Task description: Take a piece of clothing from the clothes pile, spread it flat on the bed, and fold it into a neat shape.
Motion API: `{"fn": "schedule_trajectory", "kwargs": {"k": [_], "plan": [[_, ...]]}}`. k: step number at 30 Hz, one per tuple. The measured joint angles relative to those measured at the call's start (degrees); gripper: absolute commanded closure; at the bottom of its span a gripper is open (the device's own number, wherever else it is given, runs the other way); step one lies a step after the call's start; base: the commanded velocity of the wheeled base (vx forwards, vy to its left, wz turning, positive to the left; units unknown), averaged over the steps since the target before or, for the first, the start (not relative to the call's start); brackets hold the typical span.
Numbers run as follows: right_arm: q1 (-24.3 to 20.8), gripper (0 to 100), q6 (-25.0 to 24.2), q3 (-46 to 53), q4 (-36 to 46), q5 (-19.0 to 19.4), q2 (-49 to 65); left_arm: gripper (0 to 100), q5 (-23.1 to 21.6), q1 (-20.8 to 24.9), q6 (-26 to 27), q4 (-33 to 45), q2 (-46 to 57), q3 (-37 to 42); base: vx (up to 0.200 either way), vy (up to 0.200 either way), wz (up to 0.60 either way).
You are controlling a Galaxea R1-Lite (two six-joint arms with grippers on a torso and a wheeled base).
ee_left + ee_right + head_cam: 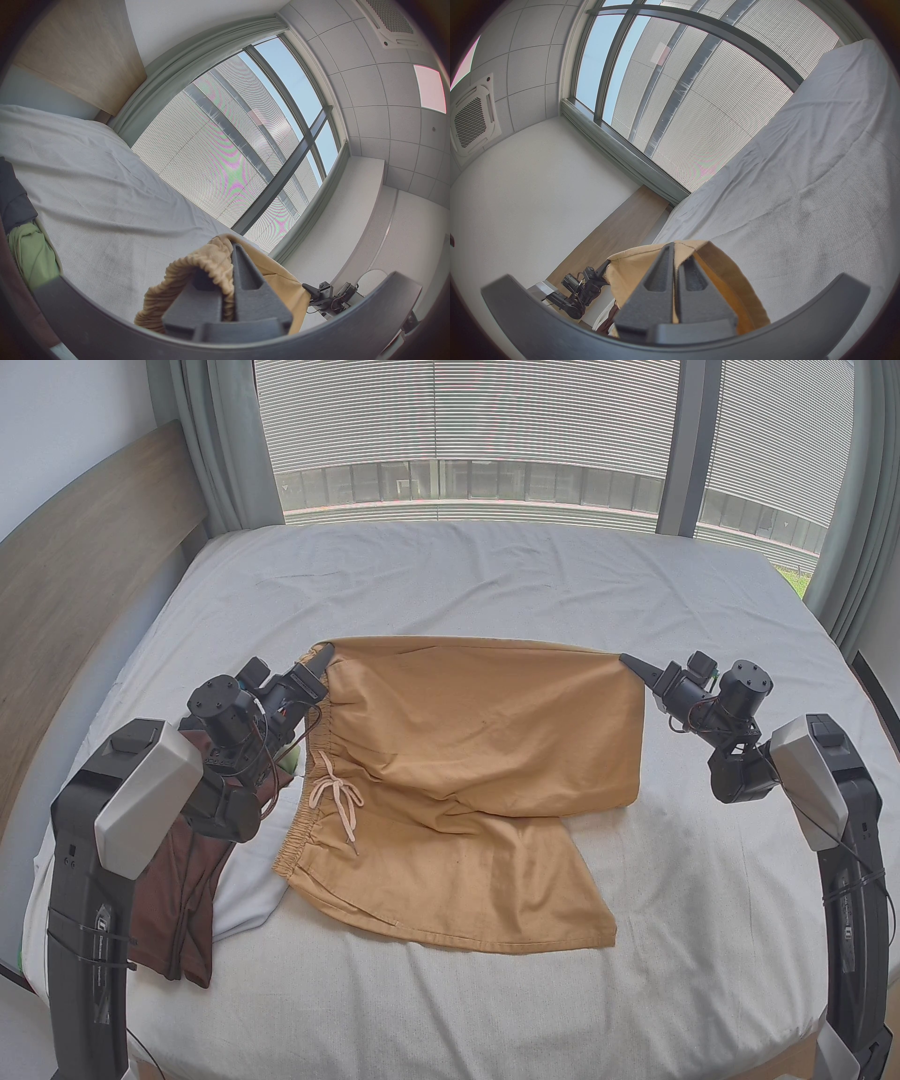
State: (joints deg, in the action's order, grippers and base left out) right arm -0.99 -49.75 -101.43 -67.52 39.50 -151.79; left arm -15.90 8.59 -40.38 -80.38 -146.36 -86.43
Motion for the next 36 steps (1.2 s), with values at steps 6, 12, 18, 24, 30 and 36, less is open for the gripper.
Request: {"fn": "schedule_trajectory", "kwargs": {"k": [6, 12, 18, 24, 30, 36], "plan": [[-0.13, 0, -0.06, -5.92, 1.97, -0.15, -2.84, 0, 0.02, 0.0, -0.18, 0.62, -1.13, -2.21, 0.0, 0.0, 0.0], [-0.16, 0, -0.04, -9.9, 3.73, -0.23, -4.85, 0, 0.6, 0.02, -0.38, 3.64, -2.01, -4.23, 0.0, 0.0, 0.0], [0.0, 0, 0.76, -6.49, 3.36, -0.26, -4.28, 0, 0.88, 0.17, -0.38, 4.66, -2.32, -4.72, 0.0, 0.0, 0.0], [-0.13, 0, 3.41, 5.01, 2.08, -0.26, -1.35, 0, 1.06, 0.28, -0.32, 6.35, -2.01, -3.5, 0.0, 0.0, 0.0], [-0.72, 0, 7.9, 19.87, -0.33, -0.23, 2.43, 0, 1.32, 0.11, -0.16, 9.33, 0.2, 1.82, 0.0, 0.0, 0.0], [-1.54, 0, 12.25, 34.15, -5.19, -0.22, 4.96, 0, 1.4, -0.48, 0.26, 13.3, 4.63, 9.92, 0.0, 0.0, 0.0]]}}
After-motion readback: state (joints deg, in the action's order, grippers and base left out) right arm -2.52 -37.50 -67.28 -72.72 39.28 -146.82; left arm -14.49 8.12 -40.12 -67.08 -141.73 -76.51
